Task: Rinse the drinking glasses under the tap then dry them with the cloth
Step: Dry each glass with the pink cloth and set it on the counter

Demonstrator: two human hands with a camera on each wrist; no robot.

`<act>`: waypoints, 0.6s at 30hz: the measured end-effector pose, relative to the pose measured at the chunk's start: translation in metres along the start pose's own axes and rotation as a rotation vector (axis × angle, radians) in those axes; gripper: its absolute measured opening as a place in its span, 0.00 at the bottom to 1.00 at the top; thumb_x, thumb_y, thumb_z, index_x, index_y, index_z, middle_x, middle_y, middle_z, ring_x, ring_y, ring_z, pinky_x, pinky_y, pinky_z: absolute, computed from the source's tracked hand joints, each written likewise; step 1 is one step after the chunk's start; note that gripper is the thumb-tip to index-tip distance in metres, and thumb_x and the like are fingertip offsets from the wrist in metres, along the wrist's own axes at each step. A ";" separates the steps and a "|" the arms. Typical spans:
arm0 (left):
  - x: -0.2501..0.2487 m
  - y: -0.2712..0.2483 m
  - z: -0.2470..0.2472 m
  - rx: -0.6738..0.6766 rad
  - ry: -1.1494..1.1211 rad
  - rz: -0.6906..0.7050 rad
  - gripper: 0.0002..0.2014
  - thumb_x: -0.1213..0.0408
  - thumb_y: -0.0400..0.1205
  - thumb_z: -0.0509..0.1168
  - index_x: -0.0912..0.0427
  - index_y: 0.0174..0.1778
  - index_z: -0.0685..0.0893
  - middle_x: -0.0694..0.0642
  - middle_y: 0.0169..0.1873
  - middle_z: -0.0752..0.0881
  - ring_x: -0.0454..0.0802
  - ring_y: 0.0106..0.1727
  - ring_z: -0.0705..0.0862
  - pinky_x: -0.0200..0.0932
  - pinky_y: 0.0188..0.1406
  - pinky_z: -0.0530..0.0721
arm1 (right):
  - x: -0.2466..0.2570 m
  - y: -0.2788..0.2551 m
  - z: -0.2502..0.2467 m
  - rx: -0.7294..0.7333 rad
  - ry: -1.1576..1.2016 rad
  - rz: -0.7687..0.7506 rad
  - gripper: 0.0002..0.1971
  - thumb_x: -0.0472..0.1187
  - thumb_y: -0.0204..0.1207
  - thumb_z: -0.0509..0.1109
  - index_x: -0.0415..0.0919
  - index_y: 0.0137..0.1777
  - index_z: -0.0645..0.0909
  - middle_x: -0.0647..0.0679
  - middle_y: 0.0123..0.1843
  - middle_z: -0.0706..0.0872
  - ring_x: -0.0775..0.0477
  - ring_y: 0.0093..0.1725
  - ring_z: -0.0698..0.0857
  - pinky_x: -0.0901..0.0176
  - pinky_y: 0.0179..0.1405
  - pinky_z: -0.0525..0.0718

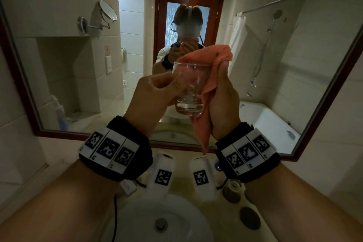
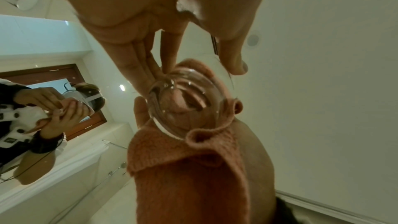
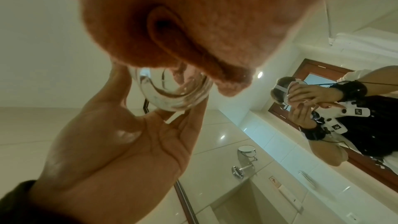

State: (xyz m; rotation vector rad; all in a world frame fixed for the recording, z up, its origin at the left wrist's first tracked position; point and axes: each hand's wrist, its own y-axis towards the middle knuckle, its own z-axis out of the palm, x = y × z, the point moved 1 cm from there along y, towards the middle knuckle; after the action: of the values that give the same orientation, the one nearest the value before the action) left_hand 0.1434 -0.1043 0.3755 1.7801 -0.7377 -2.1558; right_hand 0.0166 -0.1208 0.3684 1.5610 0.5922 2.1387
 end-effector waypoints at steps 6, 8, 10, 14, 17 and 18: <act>0.007 -0.003 0.002 -0.021 -0.063 -0.104 0.17 0.52 0.82 0.66 0.63 0.56 0.84 0.57 0.42 0.92 0.49 0.40 0.92 0.42 0.40 0.88 | -0.009 -0.011 0.001 -0.020 -0.076 0.030 0.53 0.79 0.67 0.64 0.34 0.78 0.71 0.25 0.69 0.79 0.22 0.69 0.79 0.22 0.72 0.74; 0.007 -0.006 0.009 0.021 -0.088 -0.121 0.15 0.54 0.87 0.63 0.64 0.55 0.83 0.52 0.38 0.90 0.44 0.34 0.89 0.39 0.34 0.84 | -0.009 -0.013 0.001 0.014 -0.127 -0.026 0.53 0.80 0.68 0.62 0.32 0.76 0.72 0.21 0.65 0.80 0.21 0.66 0.81 0.24 0.70 0.76; 0.007 -0.007 0.016 0.077 -0.067 -0.063 0.13 0.55 0.87 0.62 0.62 0.49 0.82 0.45 0.31 0.88 0.38 0.30 0.86 0.33 0.32 0.82 | -0.008 -0.016 0.002 0.041 -0.137 -0.063 0.53 0.79 0.69 0.61 0.29 0.74 0.72 0.18 0.64 0.79 0.19 0.65 0.80 0.21 0.69 0.75; 0.003 -0.012 0.021 0.161 0.018 0.065 0.07 0.55 0.73 0.69 0.52 0.44 0.82 0.41 0.30 0.89 0.37 0.35 0.89 0.31 0.34 0.85 | -0.001 -0.020 -0.001 -0.018 -0.172 -0.145 0.44 0.71 0.78 0.54 0.27 0.71 0.74 0.21 0.59 0.82 0.21 0.60 0.83 0.22 0.63 0.79; 0.008 -0.009 0.017 0.137 -0.016 0.031 0.16 0.54 0.70 0.74 0.52 0.50 0.80 0.44 0.36 0.91 0.43 0.42 0.92 0.38 0.36 0.88 | 0.003 -0.019 -0.001 -0.050 -0.148 -0.140 0.39 0.66 0.78 0.54 0.34 0.75 0.74 0.32 0.66 0.85 0.33 0.66 0.85 0.31 0.69 0.81; 0.010 -0.008 0.016 0.120 -0.038 0.006 0.20 0.51 0.69 0.77 0.53 0.52 0.79 0.44 0.38 0.91 0.45 0.44 0.92 0.40 0.37 0.89 | 0.002 -0.018 0.000 -0.043 -0.125 -0.141 0.40 0.70 0.77 0.57 0.36 0.74 0.76 0.30 0.65 0.84 0.31 0.65 0.85 0.30 0.69 0.80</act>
State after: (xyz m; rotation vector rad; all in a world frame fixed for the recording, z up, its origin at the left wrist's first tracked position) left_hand 0.1263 -0.0987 0.3649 1.7956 -0.8984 -2.1900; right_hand 0.0176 -0.1051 0.3603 1.5679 0.5913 1.9231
